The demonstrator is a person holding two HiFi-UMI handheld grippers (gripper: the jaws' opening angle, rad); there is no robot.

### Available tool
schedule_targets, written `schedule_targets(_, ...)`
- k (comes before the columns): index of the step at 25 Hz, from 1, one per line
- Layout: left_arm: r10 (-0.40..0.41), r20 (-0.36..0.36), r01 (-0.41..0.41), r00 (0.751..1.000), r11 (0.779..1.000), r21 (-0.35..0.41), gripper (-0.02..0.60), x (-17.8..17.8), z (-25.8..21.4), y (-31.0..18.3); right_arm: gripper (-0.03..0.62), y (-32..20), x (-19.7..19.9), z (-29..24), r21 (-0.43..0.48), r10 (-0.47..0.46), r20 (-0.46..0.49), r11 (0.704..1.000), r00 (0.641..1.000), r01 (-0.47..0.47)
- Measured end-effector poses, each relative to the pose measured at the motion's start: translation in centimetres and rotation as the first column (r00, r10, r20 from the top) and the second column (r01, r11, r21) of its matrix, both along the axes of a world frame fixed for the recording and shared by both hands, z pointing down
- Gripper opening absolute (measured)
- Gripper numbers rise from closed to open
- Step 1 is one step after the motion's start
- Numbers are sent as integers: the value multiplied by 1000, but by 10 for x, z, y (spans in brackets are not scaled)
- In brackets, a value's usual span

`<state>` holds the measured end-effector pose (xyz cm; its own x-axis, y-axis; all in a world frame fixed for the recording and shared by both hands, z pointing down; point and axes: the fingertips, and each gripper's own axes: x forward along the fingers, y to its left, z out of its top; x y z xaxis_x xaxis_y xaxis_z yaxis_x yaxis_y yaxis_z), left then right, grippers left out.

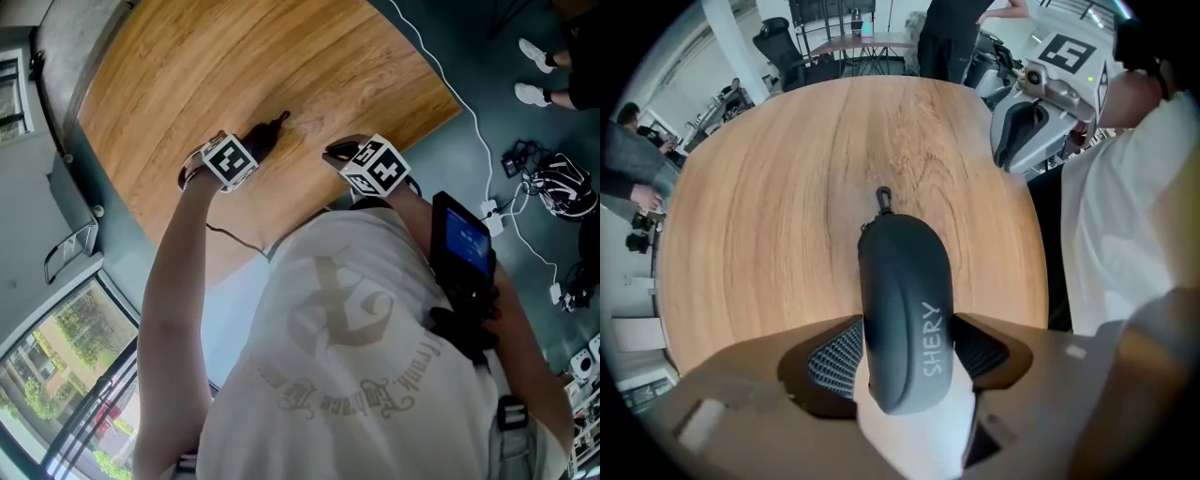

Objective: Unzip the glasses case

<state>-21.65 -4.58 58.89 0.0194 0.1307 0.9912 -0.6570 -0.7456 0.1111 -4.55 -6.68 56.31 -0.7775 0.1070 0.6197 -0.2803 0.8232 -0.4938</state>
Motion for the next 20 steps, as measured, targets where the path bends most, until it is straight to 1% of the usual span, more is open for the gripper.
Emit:
schedule_targets(4, -43, 5, 43, 999, 996, 78, 354, -12, -13, -1, 44, -7, 3, 0, -1, 28, 2, 1000, 1000, -28)
schedule_targets(6, -89, 4, 88, 996, 987, 138, 356, -18, -24, 2, 43, -8, 3, -1, -5, 34, 4, 999, 999, -34)
schedule_targets(7, -117, 0, 115, 993, 978, 176, 356, -22, -29, 4, 43, -8, 2, -3, -6, 34, 7, 999, 999, -34)
schedule_targets(9, -178, -19, 177, 984, 950, 256, 356, -26, -36, 11, 43, -8, 0, -6, -4, 30, 16, 1000, 999, -29)
schedule_targets(11, -241, -64, 248, 968, 913, 325, 354, -20, -42, 19, 43, -9, 2, -7, -3, 27, 18, 1000, 999, -27)
schedule_targets(12, -272, -99, 290, 957, 889, 353, 354, -13, -44, 24, 44, -9, 6, -6, -2, 27, 15, 1000, 1000, -27)
schedule_targets(14, -328, -184, 375, 927, 837, 398, 327, 1, -49, 37, 43, -8, 11, -8, 7, 20, 5, 1000, 1000, -20)
schedule_targets(15, -348, -221, 411, 911, 813, 413, 313, 4, -54, 47, 43, -6, 8, -12, 16, 12, 2, 1000, 1000, -12)
schedule_targets(16, -365, -248, 439, 897, 793, 422, 303, 3, -59, 60, 43, 0, 1, -17, 25, 3, 3, 1000, 1000, -3)
schedule_targets(17, -376, -266, 458, 888, 780, 426, 301, 0, -64, 75, 42, 7, -8, -22, 31, -5, 6, 1000, 1000, 5)
schedule_targets(18, -377, -277, 465, 884, 774, 429, 298, -2, -68, 87, 41, 14, -15, -26, 32, -11, 10, 999, 1000, 11)
schedule_targets(20, -371, -304, 474, 878, 765, 435, 268, 6, -70, 101, 39, 21, -19, -27, 27, -18, 14, 999, 1000, 18)
